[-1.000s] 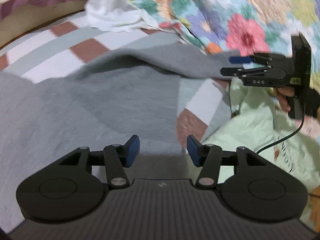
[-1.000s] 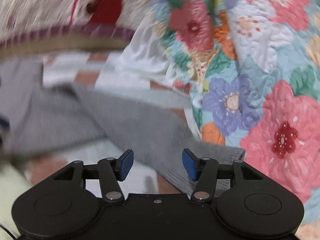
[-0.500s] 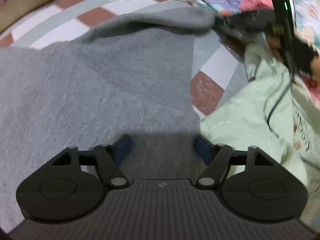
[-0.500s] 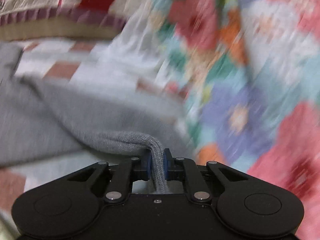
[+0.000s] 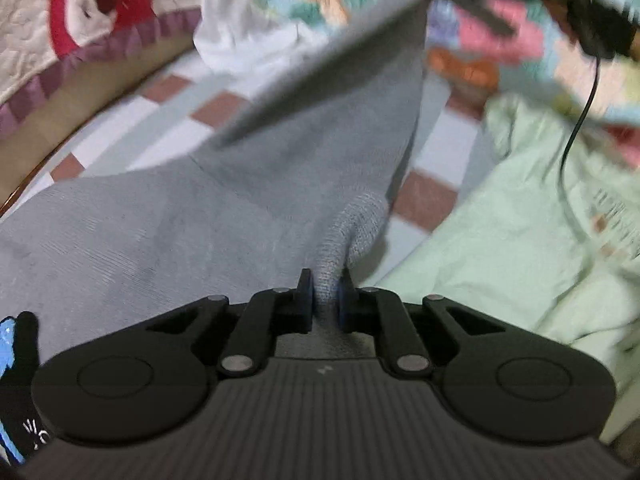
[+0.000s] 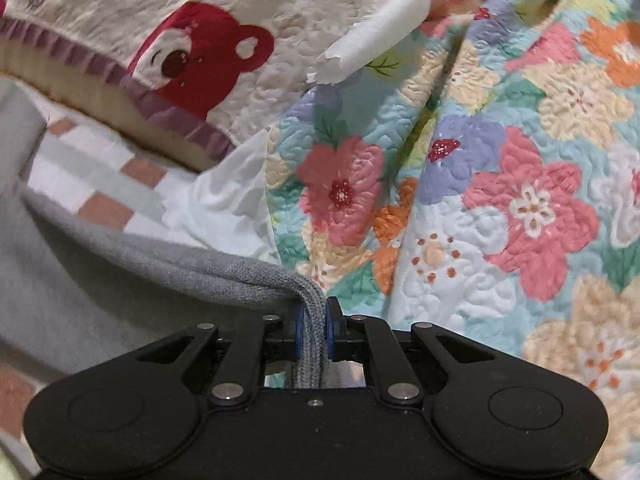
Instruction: Fold clothes
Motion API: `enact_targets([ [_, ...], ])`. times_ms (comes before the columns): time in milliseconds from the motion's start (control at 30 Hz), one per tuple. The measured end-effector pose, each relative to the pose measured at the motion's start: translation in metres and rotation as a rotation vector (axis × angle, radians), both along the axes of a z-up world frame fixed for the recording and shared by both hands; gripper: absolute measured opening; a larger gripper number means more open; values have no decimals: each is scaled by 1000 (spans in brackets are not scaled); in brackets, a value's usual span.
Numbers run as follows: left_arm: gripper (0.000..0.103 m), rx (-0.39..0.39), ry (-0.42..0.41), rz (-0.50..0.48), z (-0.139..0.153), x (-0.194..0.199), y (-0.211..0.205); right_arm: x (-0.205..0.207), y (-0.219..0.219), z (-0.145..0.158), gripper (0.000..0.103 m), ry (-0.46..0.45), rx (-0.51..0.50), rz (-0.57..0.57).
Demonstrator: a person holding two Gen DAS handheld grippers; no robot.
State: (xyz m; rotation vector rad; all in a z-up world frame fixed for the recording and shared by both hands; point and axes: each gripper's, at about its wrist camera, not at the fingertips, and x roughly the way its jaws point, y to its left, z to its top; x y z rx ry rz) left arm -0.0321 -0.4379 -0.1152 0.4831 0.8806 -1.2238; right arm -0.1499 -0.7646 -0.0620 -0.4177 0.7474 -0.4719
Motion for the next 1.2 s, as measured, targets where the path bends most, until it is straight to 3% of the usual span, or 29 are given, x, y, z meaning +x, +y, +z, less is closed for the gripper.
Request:
enact_targets([
  [100,10,-69,167,-71,26,12,22,-5,-6,8,11,65,35,-44],
  [167,10,-77,217,-76,31,18,31,-7,-16,10,11,109,80,-89],
  [233,15,-49,246,-22,14,22,27,-1,-39,-3,14,143,163,-175],
  [300,34,-9,253,38,-3,25,21,11,-62,-27,26,152,227,-284],
  [333,37,-1,253,73,-7,27,23,16,-69,-40,31,171,272,-328],
  [400,38,-17,271,145,-7,34,36,25,-59,-52,31,170,352,-350],
  [500,49,-107,276,279,22,54,96,36,2,-40,46,91,303,-176],
  [533,54,-109,245,343,31,59,124,40,24,-34,54,67,284,-114],
  [567,57,-107,208,411,39,63,153,45,45,-27,54,44,290,-50],
  [700,59,58,65,737,56,80,271,74,128,-2,54,-39,525,217],
  [867,62,94,29,1033,79,76,412,116,258,11,54,19,743,557],
  [1033,66,115,171,1127,48,63,474,151,384,1,54,180,932,791],
  [1200,66,137,322,1211,13,49,532,168,496,-8,54,361,877,989],
])
